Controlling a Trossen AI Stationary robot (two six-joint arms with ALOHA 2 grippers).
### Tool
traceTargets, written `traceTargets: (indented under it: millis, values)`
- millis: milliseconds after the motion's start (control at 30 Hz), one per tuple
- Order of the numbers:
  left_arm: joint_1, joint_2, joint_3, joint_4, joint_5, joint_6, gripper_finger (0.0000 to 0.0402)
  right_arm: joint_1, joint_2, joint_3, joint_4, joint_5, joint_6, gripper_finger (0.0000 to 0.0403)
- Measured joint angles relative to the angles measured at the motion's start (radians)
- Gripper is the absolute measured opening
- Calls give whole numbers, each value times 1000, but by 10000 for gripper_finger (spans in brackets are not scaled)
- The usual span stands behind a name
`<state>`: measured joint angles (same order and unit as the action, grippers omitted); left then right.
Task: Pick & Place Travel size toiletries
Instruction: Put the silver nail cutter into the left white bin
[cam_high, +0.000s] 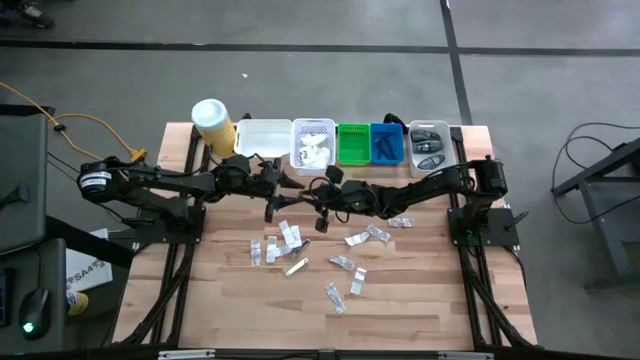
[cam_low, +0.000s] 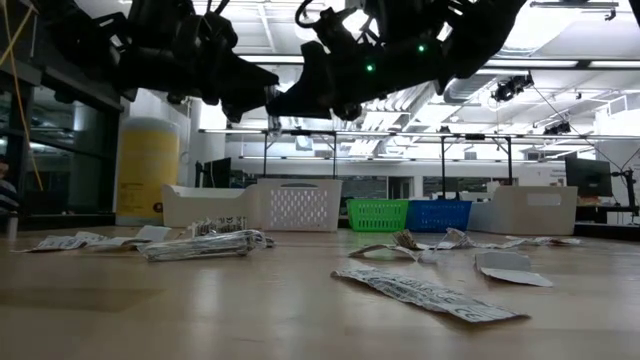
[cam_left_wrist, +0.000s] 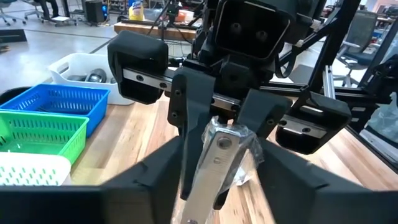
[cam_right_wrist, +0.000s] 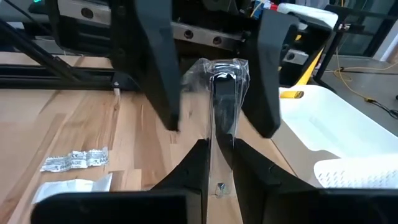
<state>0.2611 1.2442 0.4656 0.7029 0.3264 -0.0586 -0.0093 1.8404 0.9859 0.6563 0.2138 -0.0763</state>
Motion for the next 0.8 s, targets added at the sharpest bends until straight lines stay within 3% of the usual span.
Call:
traceTargets:
  millis: [233,433,600,800]
  values:
    - [0,0,0,4,-3,16,47,0,0,0,5,-9,21,40]
    - [0,0,0,4,-6,11,43,0,0,0,1,-8,34,50]
    - [1,0,-1,-6,-9,-9,43,2,-12,0,-39,29,57,170]
    - [19,-13,-1,-61,-194,75,43,3,-124,0,-319,124,191,301]
